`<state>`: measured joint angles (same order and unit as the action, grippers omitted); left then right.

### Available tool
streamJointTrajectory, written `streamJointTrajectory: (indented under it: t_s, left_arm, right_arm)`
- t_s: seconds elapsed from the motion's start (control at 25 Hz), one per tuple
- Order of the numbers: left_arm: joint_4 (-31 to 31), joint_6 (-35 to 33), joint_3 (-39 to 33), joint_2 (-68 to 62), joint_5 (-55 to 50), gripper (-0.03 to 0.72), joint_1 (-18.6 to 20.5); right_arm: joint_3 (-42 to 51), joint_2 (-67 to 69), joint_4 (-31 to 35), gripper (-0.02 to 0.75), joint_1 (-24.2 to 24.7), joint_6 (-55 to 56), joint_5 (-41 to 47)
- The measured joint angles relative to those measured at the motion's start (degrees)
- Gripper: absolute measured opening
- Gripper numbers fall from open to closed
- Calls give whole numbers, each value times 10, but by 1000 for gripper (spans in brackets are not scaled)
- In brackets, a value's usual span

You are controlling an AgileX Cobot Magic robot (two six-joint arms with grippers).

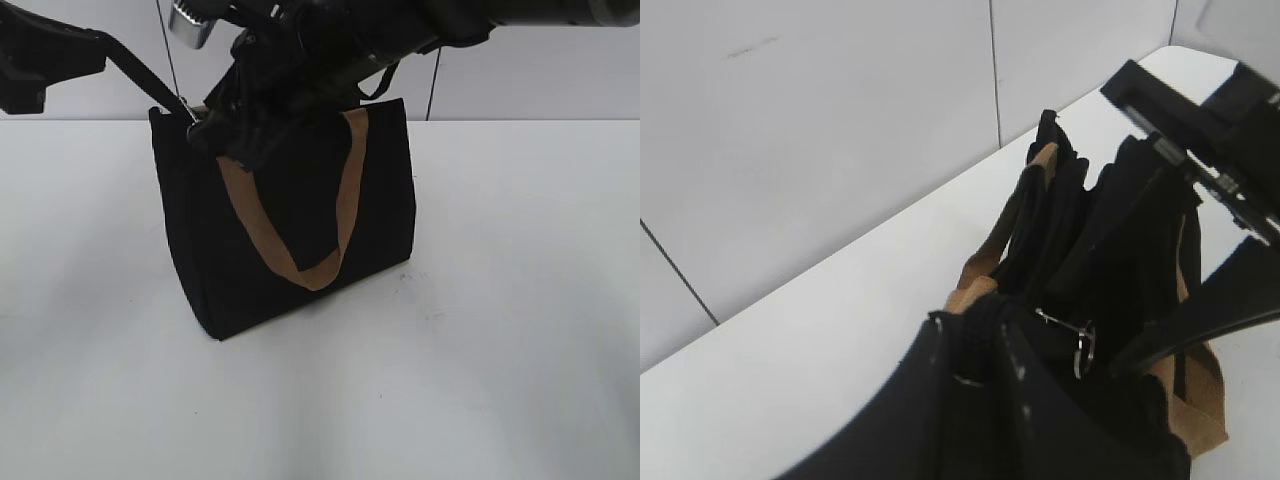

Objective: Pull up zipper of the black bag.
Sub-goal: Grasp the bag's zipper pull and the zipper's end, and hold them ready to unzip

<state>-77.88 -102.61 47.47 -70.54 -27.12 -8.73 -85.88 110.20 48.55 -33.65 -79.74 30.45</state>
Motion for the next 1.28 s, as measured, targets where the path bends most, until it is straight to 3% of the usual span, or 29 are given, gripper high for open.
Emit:
streamJointTrajectory:
  t_s: [0.76, 1.04, 1.28]
  left_arm:
    - [-4, 0, 0, 0, -8, 72, 0]
    - [12, 0, 0, 0, -8, 72, 0]
    - [70, 9, 0, 0, -8, 72, 0]
  right_arm:
    - [0, 12, 9, 230, 0, -33, 3]
    - [0, 11, 10, 15, 0, -35, 10]
    - [0, 8, 10, -1, 0, -35, 14]
